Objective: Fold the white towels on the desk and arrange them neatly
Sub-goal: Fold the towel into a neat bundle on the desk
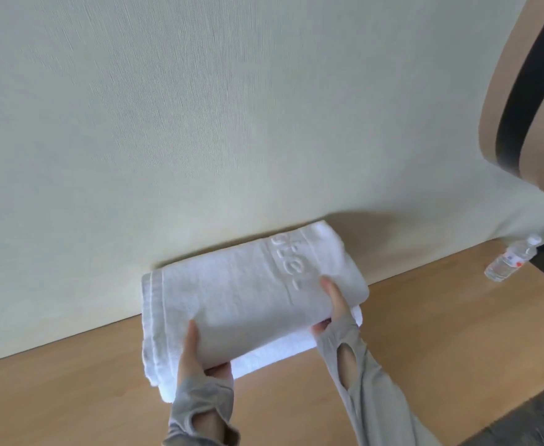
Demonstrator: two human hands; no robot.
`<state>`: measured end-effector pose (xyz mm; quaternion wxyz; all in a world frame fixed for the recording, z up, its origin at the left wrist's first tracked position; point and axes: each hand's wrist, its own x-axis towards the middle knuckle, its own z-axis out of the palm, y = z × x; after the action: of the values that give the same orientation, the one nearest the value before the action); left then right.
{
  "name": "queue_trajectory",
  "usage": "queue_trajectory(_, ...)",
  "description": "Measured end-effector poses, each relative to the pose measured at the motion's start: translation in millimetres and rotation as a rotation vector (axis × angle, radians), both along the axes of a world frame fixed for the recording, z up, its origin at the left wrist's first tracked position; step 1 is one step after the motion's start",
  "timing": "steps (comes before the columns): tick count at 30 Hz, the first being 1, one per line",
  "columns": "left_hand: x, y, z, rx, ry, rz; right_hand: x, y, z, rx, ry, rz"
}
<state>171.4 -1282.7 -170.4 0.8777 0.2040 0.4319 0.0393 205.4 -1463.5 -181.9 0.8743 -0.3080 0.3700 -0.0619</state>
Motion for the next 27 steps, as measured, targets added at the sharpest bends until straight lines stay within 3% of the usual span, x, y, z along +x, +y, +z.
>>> queue_trajectory(6, -13.6, 45.7, -2.2, 0.218, 0.008, -0.171, 5.0, -34.2, -7.0, -0.266, 0.210, 0.067)
queue_trajectory(12, 0.4, 79.9, 11.9, 0.618, 0.140, -0.574, 14.1, -69.2, 10.8, -0.513, 0.156, 0.405)
queue_trajectory(16, 9.0, 77.9, 3.3, 1.008, 0.265, -0.551, 18.9, -64.7, 3.1, -0.767, 0.167, 0.439)
queue_trajectory(22, 0.0, 67.1, -15.5, 1.087, 0.277, -0.573, 5.0, -58.2, -12.2, -0.943, 0.154, 0.428)
queue_trajectory(25, -0.5, 62.6, -8.9, 1.374, 0.417, -0.537, 1.6, -57.1, -7.7, -1.454, 0.230, 0.338)
queue_trajectory(27, 1.4, 48.3, 8.2, 1.779, 0.303, -0.421, 3.1, -46.2, 7.0, -1.821, -0.020, 0.250)
